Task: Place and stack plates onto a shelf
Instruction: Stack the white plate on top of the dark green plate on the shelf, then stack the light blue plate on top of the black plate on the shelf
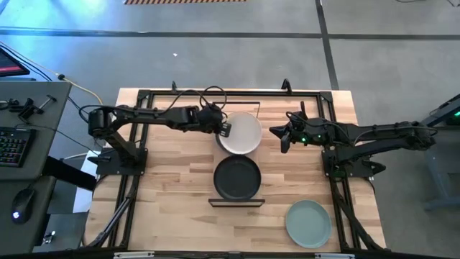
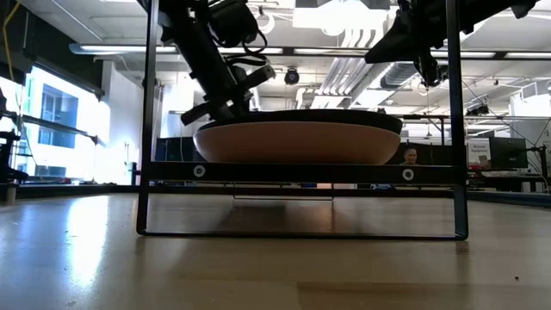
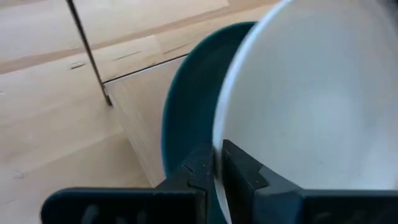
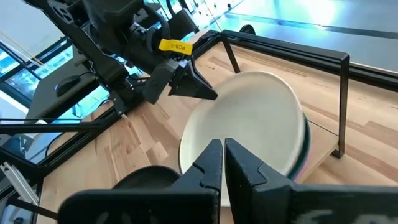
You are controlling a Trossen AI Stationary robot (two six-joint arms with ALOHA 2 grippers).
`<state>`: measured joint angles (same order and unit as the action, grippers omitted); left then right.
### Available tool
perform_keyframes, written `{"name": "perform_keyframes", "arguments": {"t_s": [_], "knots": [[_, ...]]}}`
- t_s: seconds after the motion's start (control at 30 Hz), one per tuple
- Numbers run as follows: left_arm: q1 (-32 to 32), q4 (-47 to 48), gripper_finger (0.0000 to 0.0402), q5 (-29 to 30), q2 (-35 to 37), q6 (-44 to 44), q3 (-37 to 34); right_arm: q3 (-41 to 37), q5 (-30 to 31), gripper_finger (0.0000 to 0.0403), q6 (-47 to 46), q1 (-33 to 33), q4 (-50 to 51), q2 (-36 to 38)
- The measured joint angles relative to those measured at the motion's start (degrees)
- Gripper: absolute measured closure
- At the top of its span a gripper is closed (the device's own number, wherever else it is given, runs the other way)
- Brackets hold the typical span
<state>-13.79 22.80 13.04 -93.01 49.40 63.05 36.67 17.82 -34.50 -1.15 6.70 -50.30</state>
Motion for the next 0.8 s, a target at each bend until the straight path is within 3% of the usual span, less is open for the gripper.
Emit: {"name": "perform_keyframes", "arguments": {"t_s": [0.5,0.67,0.8], "knots": [[-0.28,1.46,0.0272,-0.55,4.20,-6.73,0.02,0.00,0.00,0.0403,0.00,0.00,1.27,0.00],[-0.43,2.92,0.0244,-1.90,10.17,-10.44,0.02,0.00,-0.06,0.0403,-0.16,0.00,0.83,0.00],[1.31,-1.15,0.0237,-1.10,18.27,-18.81,-0.34,0.00,-0.83,0.0403,0.25,0.06,-6.17,0.00]]}}
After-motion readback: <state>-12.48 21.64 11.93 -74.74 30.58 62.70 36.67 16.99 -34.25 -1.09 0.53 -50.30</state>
